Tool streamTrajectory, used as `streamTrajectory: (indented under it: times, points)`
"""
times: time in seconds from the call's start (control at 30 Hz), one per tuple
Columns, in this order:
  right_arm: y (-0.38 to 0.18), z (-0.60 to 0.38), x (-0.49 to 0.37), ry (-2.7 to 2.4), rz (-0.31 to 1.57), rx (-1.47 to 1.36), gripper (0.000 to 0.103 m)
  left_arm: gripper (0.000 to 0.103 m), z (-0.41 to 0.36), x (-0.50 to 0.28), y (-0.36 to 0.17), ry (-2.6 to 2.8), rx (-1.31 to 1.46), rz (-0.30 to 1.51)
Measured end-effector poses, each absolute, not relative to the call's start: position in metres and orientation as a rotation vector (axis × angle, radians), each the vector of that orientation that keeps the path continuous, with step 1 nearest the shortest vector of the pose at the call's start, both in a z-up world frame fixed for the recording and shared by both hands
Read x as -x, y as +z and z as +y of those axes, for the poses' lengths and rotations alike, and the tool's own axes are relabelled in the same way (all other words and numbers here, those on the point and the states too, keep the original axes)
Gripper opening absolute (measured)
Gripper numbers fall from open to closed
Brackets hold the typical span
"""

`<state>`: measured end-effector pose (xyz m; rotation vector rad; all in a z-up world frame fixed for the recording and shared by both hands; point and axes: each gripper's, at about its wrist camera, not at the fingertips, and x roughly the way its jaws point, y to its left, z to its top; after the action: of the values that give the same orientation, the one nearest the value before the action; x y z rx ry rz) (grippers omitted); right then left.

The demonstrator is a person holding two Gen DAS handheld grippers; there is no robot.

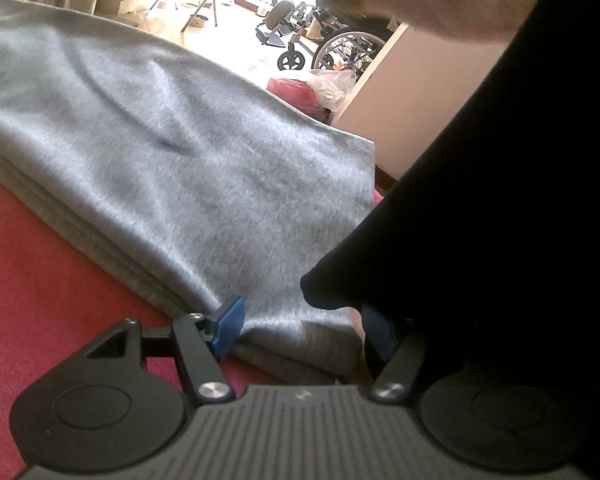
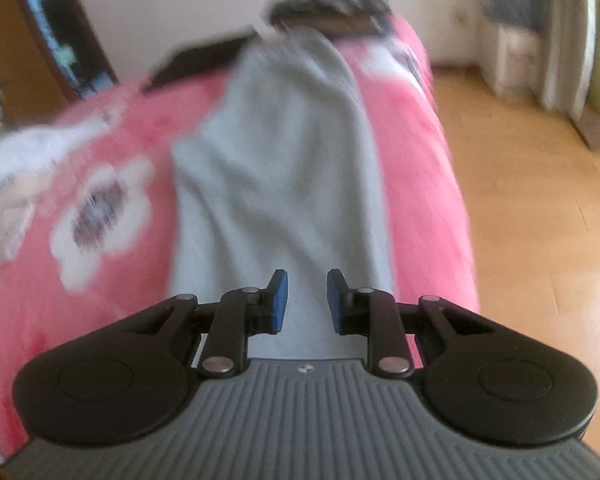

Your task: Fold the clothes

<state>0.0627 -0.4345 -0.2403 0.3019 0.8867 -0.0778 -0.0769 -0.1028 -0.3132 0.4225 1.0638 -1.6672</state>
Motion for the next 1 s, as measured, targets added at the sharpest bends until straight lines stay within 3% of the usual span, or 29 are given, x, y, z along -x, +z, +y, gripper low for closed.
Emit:
streamTrajectory:
  times: [0.1, 0.13, 0.4, 0.63, 0.73, 1.0]
  points:
    - [-0.282, -0.446, -0.036, -0.211, 1.0, -0.292, 0.021, 0.066, -0.103, 0.08, -0.31, -1.653, -0.434, 1.061]
    - [-0.273, -0.45, -0.029, -0.214, 0.97, -0.32, 0.025, 0.066, -0.102, 0.081, -0.309, -1.645, -0.437, 1.061]
    - [-0.212, -0.454, 0.037, -0.021, 0.86, -0.424, 0.026, 0.068, -0.092, 0.081, -0.302, -1.634, -0.467, 1.073]
    - [-0.255, -0.39, 0.086, 0.184, 1.005, -0.448, 0.026, 0.068, -0.086, 0.086, -0.308, -1.63, -0.498, 1.152]
    - [-0.285, -0.353, 0.093, 0.163, 1.096, -0.279, 0.026, 0.068, -0.084, 0.088, -0.306, -1.619, -0.501, 1.151]
    - [-0.234, -0.326, 0.086, 0.284, 0.952, -0.273, 0.026, 0.068, -0.083, 0.075, -0.305, -1.545, -0.459, 1.161]
